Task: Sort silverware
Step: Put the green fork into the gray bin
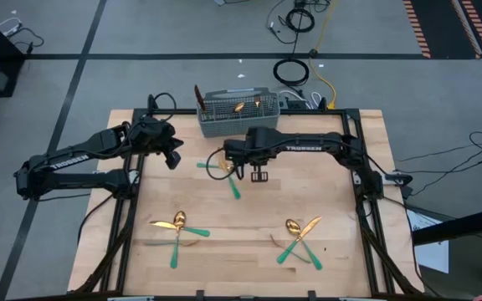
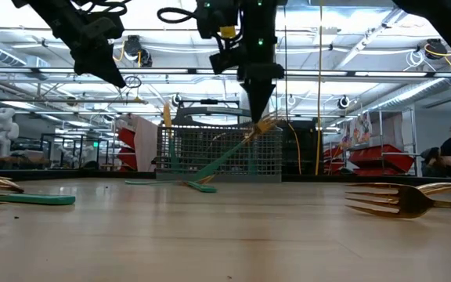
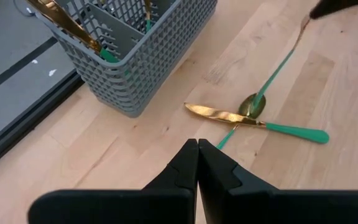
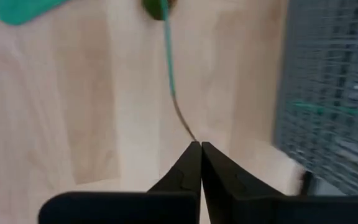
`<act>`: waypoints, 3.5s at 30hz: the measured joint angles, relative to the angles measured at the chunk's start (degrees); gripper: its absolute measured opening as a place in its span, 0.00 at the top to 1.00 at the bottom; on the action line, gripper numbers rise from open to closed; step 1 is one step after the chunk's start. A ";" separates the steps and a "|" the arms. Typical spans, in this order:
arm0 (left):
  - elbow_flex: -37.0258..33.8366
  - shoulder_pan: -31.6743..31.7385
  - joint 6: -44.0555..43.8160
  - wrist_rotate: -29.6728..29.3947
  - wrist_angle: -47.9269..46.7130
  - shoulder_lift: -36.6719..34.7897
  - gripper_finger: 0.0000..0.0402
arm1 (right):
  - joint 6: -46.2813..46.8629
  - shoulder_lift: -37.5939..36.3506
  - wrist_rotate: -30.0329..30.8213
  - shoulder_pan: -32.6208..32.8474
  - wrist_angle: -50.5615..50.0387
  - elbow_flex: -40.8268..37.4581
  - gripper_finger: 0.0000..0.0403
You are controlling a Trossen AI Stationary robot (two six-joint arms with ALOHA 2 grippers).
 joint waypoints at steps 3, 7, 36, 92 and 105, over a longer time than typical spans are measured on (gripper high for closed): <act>0.00 0.00 -0.01 0.00 0.00 0.00 0.97 | -0.34 -2.07 2.68 0.04 -0.85 0.00 1.00; 0.00 0.00 -0.01 0.00 0.00 0.00 0.97 | -0.24 -5.40 6.58 -0.36 -2.81 0.00 1.00; 0.00 0.00 -0.12 0.00 -0.04 0.00 0.97 | 5.27 -18.95 -16.52 -13.30 2.90 -34.76 0.46; 0.02 -0.01 -1.08 -0.27 -0.01 0.02 0.97 | -61.38 -11.61 55.02 -15.03 25.26 -10.22 1.00; 0.02 -0.02 -1.67 -0.27 0.00 0.02 0.97 | -69.41 -7.00 50.56 -15.46 25.40 -10.23 1.00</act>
